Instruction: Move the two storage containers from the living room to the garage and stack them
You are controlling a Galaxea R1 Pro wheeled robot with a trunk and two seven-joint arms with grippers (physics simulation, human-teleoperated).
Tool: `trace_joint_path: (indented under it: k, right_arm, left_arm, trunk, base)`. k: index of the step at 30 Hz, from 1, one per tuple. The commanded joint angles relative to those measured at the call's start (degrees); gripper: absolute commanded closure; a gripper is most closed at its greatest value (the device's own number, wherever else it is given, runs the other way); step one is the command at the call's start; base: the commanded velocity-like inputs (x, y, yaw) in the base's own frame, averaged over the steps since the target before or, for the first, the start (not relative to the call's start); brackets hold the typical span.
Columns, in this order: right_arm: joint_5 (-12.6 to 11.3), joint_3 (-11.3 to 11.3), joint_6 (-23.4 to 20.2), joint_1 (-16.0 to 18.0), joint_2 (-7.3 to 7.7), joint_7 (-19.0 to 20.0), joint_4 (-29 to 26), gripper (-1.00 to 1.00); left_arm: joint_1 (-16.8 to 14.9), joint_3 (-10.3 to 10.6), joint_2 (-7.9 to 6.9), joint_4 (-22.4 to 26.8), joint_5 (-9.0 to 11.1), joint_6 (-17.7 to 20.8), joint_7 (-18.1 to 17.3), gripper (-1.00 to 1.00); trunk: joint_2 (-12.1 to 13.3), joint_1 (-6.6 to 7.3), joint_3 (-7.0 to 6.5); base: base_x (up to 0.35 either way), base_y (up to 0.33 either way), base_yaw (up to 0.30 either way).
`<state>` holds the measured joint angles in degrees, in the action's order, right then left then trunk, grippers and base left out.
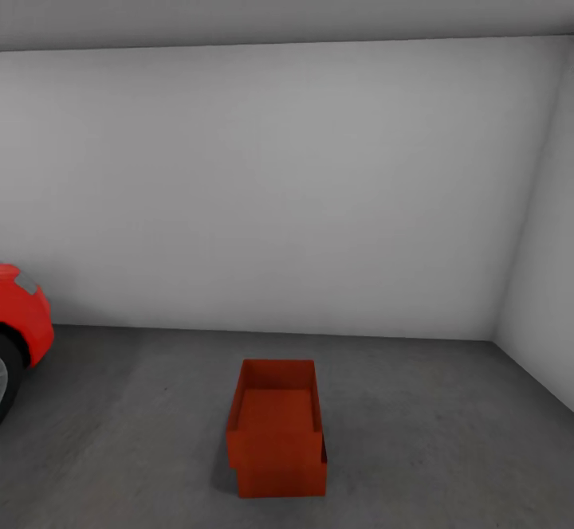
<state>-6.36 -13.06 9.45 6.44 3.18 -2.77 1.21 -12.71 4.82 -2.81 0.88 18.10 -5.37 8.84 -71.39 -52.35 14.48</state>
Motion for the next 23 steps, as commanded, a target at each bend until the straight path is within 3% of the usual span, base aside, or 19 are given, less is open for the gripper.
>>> trace_joint_path:
  k: [1,23]
  right_arm:
    - [-0.6,-0.5,0.3,0.1,-0.01,0.0,0.1,-1.00]
    - [-0.6,-0.6,0.3,0.1,-0.01,0.0,0.1,-1.00]
  left_arm:
    - [0.0,0.5,0.00,0.0,0.5,-0.2,0.1,-1.00]
    - [0.0,0.4,0.00,-0.1,0.6,-0.2,0.1,-1.00]
  trunk:
    - [0.0,0.00,0.07]
    - [0.0,0.00,0.07]
  base:
    - [0.000,0.000,0.000]
    - [0.000,0.000,0.000]
